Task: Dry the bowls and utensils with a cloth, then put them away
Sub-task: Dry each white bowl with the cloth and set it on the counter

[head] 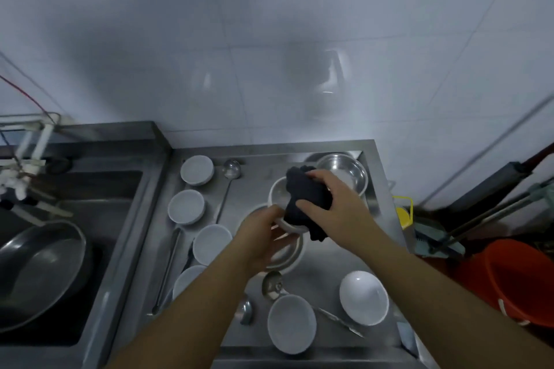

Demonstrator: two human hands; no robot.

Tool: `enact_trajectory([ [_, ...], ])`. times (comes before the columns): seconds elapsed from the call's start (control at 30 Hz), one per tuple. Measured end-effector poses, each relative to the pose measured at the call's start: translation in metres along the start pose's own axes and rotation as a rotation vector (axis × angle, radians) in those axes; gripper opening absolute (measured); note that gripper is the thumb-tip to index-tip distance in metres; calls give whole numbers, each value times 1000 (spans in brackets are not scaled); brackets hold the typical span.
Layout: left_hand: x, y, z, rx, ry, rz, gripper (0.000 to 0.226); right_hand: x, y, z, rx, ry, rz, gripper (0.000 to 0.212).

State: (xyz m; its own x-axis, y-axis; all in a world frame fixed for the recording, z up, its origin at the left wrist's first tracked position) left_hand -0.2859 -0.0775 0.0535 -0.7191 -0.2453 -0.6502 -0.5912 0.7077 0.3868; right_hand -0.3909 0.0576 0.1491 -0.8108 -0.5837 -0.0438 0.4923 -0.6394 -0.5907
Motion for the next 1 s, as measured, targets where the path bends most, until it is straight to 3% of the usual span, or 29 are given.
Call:
enact_trajectory([
  [0.07,-14,1,-25,-19,56,66,34,1,3,34,-110,-99,-57,52],
  [0.23,-56,-16,-69,-42,129,241,44,-16,32,91,-120,-115,-48,55],
  [0.43,-94,-59,-90,31,91,428,64,-46,72,149,-121,-173,-40,53],
  [0.6,-118,-82,-87,2,86,610,102,-68,102,194,-236,-377,-49,49],
  [0.77,-130,-89,-91,-58,82,626,105,-77,119,233,-611,-535,-130,48],
  [0.87,-135,-92,-105,-48,164,568,108,-61,121,238,-698,-368,-65,45],
  [1.0,-139,-95,-130,0,311,480,104,-45,121,233,-616,-52,73,22],
])
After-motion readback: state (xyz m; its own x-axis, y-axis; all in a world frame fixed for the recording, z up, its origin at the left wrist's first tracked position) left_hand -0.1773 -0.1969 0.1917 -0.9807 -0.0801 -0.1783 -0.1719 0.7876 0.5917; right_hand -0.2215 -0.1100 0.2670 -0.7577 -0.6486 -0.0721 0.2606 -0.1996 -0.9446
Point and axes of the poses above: each hand's wrist, its own x-axis towards the middle knuckle, its own y-axis out of the palm, z = x × y, the point moved 9 cm from there along x, towards the middle knuckle, and after that the axes turned 5 degrees about -x, right-handed, at the moved point
